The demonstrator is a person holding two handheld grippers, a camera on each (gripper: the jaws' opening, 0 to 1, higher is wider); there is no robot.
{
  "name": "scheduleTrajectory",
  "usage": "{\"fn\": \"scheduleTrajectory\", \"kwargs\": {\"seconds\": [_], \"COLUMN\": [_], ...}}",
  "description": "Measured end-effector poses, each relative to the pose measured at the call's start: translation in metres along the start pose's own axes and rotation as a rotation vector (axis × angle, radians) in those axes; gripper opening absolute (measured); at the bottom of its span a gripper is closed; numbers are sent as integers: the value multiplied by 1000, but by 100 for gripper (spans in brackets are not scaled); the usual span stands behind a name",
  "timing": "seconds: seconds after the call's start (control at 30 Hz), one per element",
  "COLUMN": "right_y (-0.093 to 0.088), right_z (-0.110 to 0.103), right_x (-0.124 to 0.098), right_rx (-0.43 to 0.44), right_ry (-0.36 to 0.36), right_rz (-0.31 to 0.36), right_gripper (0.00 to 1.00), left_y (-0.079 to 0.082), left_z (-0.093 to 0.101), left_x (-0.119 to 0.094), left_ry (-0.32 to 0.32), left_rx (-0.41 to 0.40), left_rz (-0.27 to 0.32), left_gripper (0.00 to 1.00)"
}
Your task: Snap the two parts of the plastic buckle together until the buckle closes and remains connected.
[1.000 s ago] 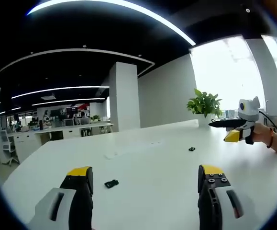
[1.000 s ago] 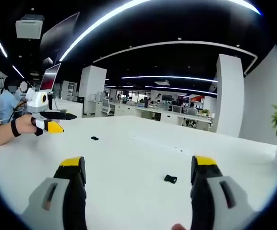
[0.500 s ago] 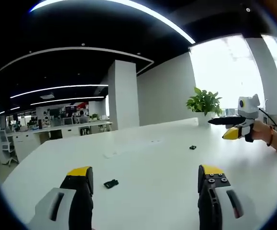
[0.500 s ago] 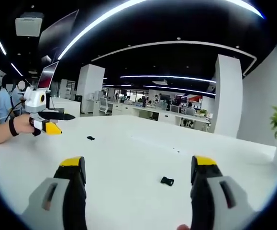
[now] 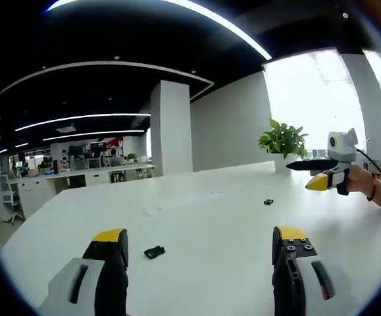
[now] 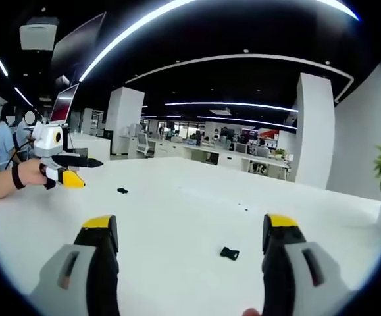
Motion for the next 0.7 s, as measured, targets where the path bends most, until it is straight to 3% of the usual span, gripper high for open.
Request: {"fn": "scheduleTrajectory", "kwargs": {"seconds": [0.7], "right_y": [3], "right_z": [4], "right_x": [10], "right_rx": [14], "right_ry": [-1], "right_rz": [-1], "right_gripper": [90], "left_y": [2], "left_z": [-8], "left_x": [5], "left_ry": [-8], "left_rx": [-4], "left_rz": [5], "left_gripper": [92]}}
Point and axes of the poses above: the point that each gripper's makers call its tool centre point, and the gripper's own axes: x roughly forward along the fingers, z roughly to its right, y roughly out of its top, the point moved 1 cm from there along -x, roughly backward along the fingers, and after that the axes turned 2 degrees about -y, right-handed, at the moved point
